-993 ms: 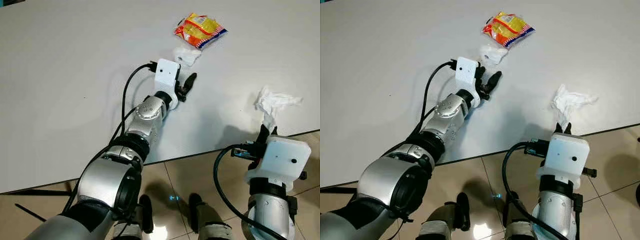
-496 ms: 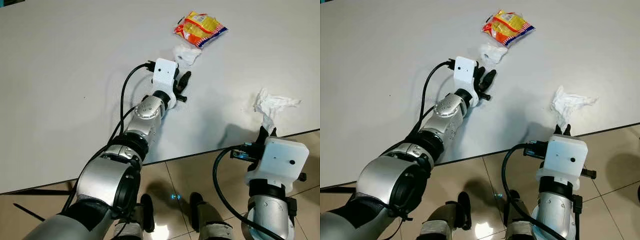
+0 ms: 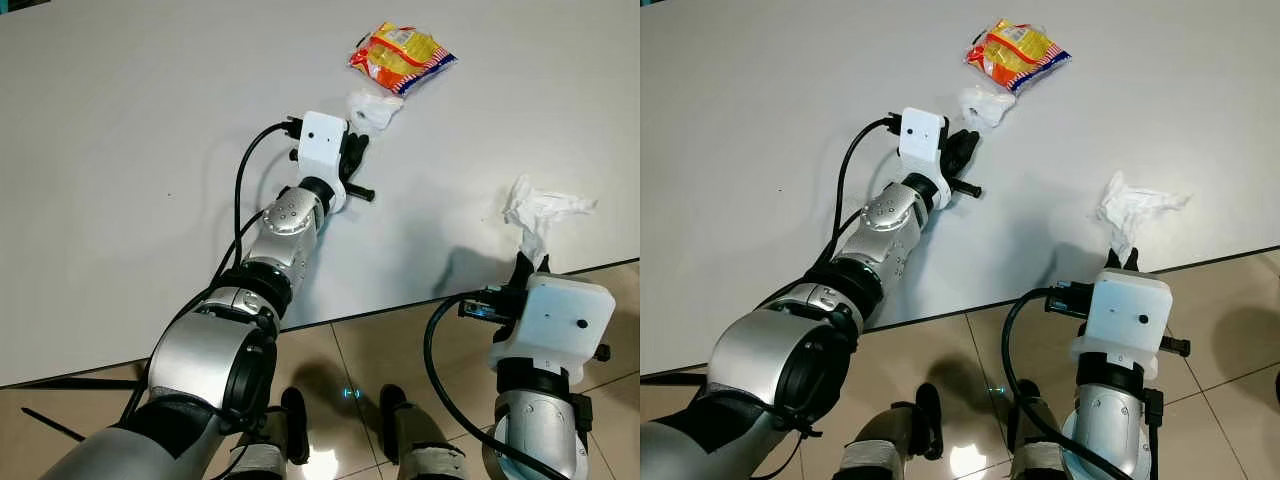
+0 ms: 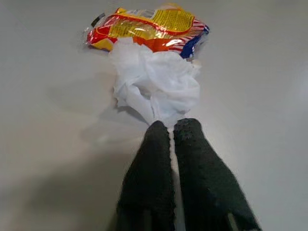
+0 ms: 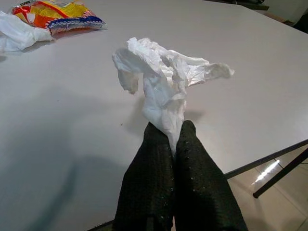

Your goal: Picking trash to rubbish bin

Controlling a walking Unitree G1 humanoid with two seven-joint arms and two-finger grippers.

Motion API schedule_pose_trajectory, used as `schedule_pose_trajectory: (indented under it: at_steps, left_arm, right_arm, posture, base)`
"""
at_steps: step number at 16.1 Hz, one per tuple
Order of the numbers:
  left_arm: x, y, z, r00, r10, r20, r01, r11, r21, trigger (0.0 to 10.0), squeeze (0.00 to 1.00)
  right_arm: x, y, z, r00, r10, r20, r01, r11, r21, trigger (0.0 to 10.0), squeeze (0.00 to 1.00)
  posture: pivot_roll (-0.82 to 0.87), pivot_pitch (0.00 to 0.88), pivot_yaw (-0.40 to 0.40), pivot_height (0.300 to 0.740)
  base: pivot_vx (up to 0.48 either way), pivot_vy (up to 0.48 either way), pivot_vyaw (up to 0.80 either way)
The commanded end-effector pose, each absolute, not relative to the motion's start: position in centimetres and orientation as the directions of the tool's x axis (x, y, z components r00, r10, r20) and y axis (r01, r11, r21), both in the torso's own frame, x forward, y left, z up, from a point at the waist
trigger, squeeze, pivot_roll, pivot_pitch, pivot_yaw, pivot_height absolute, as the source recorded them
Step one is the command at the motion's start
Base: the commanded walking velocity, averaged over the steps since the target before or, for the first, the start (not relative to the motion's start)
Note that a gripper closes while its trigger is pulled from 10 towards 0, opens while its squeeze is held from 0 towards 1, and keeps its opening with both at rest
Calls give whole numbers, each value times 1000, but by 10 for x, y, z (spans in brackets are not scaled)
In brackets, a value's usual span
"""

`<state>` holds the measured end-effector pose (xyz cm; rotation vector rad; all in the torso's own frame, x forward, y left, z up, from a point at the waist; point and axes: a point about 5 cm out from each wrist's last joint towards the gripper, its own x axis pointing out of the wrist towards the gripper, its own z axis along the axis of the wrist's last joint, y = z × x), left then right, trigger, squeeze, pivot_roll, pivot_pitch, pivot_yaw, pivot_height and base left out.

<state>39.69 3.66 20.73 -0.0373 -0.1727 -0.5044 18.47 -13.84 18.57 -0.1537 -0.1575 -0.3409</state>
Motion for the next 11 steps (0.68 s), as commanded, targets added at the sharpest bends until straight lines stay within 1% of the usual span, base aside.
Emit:
schedule_pose_trajectory:
  at_steps: [1,4,7,11]
  left_arm:
    - [397,44,207,856,-478,197,487,873,0,0,0]
    - [397,53,206,850,-477,225,488,873,6,0,0]
    - [396,61,211,837,-469,282,478,877,43,0,0]
    - [391,72,211,817,-461,345,467,881,72,0,0]
  right_arm:
    - [185,-136,182,933,-323,157,341,934,-105,10000,0]
    - [190,-137,181,936,-309,167,329,937,-115,10000,0]
    - [196,-138,180,941,-290,176,313,942,-123,10000,0]
    - [209,-139,177,950,-248,191,275,952,-133,10000,0]
  posture:
    - [-128,334,112,740]
    - [-101,311,106,740]
    - [-78,296,98,740]
    - [-17,255,76,740]
  base:
    - [0,0,0]
    - [0,0,0]
    - [0,0,0]
    - [0,0,0]
